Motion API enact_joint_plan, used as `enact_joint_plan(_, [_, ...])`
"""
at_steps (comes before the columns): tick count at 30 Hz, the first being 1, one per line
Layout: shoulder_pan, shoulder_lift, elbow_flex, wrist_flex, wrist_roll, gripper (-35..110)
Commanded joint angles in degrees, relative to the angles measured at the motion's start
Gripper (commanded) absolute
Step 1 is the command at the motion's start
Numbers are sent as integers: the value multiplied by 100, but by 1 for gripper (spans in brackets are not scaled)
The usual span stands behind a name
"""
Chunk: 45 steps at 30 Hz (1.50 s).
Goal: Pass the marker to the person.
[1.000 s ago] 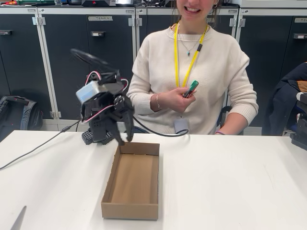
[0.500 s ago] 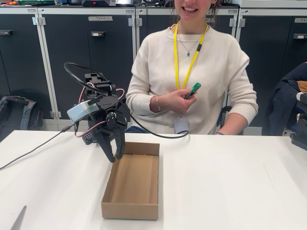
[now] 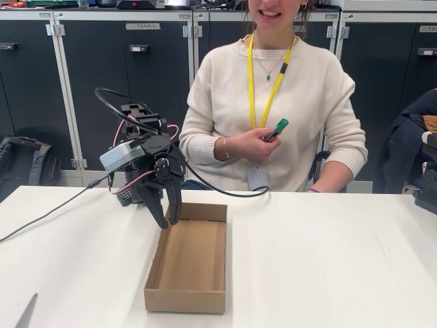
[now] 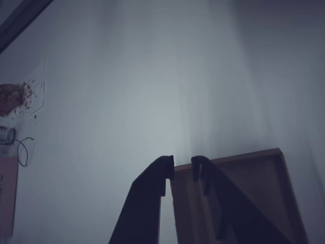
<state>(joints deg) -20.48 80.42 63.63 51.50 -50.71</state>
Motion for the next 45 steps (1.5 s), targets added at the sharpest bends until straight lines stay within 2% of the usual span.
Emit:
enact_joint_plan(1, [35, 580, -79, -62, 18, 7])
enact_joint_plan(45, [18, 703, 97, -97, -9, 7])
